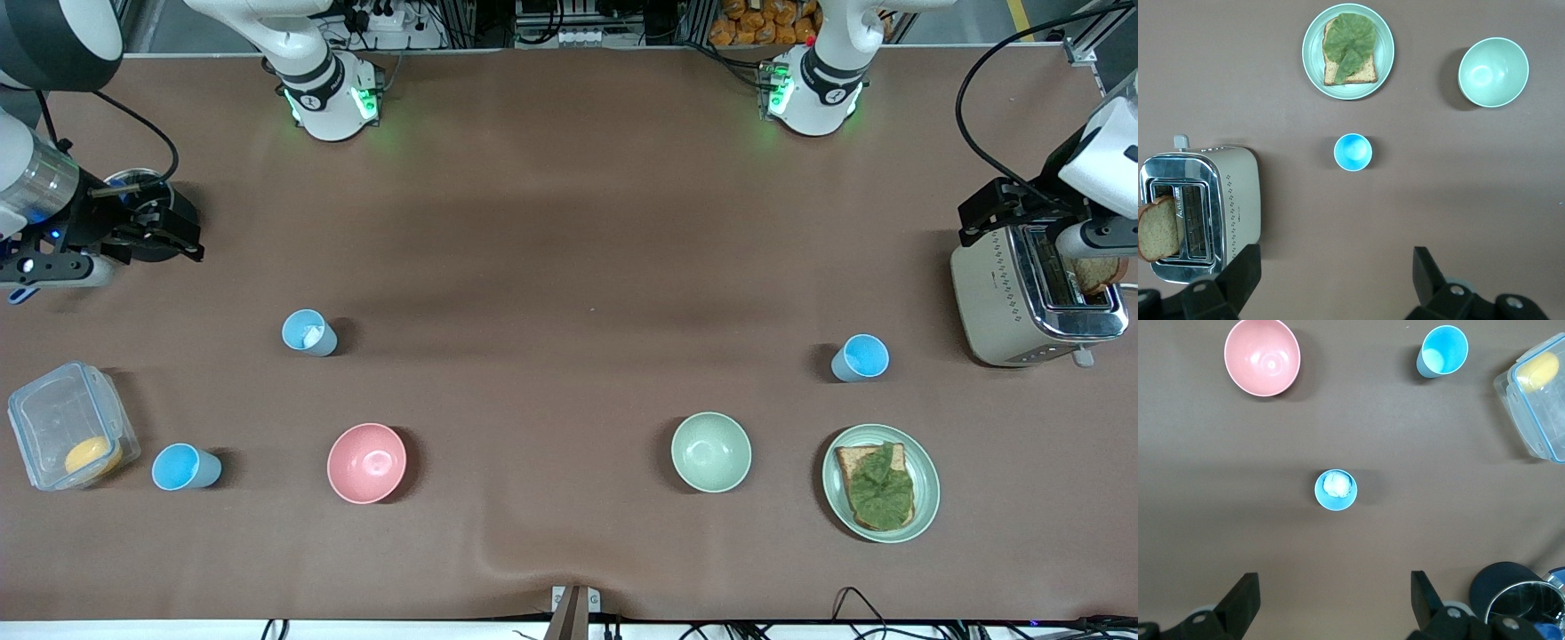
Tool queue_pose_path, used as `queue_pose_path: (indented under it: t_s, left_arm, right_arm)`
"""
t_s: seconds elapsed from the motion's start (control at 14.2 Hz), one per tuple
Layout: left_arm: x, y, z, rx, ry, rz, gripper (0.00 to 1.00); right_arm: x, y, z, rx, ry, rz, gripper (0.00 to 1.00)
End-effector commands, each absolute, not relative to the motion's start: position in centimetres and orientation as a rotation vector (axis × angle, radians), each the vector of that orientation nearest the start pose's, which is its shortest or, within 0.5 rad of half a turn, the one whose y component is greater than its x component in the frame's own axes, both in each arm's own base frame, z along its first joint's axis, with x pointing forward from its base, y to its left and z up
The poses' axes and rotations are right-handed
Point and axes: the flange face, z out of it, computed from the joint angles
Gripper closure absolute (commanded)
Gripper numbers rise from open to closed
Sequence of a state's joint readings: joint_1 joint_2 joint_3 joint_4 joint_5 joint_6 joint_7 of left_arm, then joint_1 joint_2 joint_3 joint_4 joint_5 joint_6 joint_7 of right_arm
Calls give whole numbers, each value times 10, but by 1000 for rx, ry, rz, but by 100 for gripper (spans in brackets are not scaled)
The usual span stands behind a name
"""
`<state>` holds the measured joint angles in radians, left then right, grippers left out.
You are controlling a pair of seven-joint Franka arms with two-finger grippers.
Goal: Stack blue cups with both arms
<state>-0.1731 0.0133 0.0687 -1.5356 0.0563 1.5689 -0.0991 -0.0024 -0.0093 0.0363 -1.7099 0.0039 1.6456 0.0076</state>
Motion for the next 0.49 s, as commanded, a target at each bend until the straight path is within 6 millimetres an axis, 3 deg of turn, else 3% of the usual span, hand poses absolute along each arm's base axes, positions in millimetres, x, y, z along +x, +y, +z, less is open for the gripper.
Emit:
queue_pose_path:
  t_s: [0.0, 0.42]
  left_arm:
    - [553, -52, 643, -3062, 13, -60, 0]
    - [553, -50, 643, -3063, 4, -62, 0]
  right_arm:
    - [552, 20, 574, -3131, -61, 99, 0]
    - [553, 21, 575, -3130, -61, 91, 0]
